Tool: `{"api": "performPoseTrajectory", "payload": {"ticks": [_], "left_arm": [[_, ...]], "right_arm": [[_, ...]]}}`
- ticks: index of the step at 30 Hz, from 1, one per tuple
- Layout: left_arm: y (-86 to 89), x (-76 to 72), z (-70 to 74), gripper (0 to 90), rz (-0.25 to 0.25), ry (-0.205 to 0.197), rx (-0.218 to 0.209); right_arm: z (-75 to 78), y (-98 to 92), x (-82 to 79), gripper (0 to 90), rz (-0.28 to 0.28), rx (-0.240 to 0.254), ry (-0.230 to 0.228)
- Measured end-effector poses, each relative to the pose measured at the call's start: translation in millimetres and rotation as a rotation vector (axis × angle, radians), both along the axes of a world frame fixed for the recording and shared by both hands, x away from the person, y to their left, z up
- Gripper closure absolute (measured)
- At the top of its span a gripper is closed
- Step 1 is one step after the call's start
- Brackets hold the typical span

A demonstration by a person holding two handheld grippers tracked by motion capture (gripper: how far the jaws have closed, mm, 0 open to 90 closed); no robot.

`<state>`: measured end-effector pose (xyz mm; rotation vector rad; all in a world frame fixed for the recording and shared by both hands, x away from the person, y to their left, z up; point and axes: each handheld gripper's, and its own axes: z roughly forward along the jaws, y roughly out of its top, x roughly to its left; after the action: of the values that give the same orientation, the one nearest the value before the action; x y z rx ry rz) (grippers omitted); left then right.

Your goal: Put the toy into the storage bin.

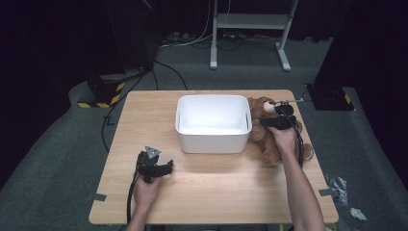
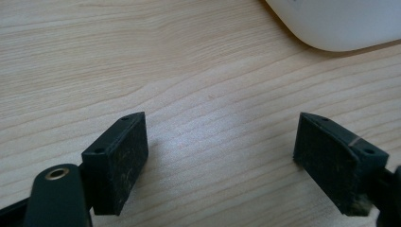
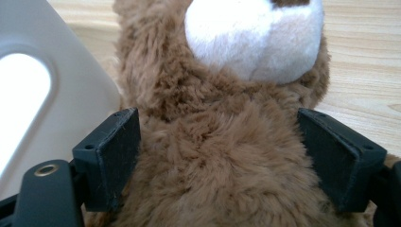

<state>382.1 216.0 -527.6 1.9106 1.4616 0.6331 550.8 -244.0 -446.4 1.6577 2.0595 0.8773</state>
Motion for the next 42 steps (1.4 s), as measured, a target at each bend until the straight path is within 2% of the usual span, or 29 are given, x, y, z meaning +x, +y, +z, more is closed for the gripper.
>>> {"api": "performPoseTrajectory", "payload": {"ticks": [8, 12, 17, 19, 25, 31, 33, 39, 42], "left_arm": [[0.0, 0.1, -0.1, 18.4, 0.001, 0.001, -0.002], [0.1, 0.2, -0.1, 18.3, 0.004, 0.000, -0.001], [0.1, 0.2, -0.1, 18.3, 0.004, 0.000, -0.001], [0.0, 0.1, -0.1, 18.3, 0.005, 0.001, -0.002], [0.1, 0.1, -0.1, 18.3, 0.004, 0.001, -0.001], [0.1, -0.2, -0.1, 18.3, 0.003, 0.000, -0.002], [0.1, -0.3, -0.1, 18.3, 0.003, 0.000, -0.002], [0.1, -0.2, -0.1, 18.3, 0.003, 0.000, -0.002], [0.1, -0.2, -0.1, 18.3, 0.003, 0.001, -0.002]], "right_arm": [[-7.0, 1.2, 4.4, 16.0, 0.017, -0.009, 0.043], [-9.7, 2.5, 6.7, 16.1, 0.028, -0.034, 0.055], [-12.0, 2.0, 7.1, 18.7, 0.032, -0.038, 0.062], [-12.5, 3.0, 6.9, 22.1, 0.032, -0.049, 0.065], [-11.9, 3.5, 5.3, 41.3, 0.023, -0.076, 0.076], [-10.2, 3.0, 5.0, 55.4, 0.020, -0.081, 0.085], [-9.3, 1.8, 4.5, 60.4, 0.034, -0.081, 0.084], [-6.9, -0.8, 3.0, 66.7, 0.064, -0.078, 0.077], [-4.7, -2.8, 1.7, 68.6, 0.080, -0.055, 0.084]]}}
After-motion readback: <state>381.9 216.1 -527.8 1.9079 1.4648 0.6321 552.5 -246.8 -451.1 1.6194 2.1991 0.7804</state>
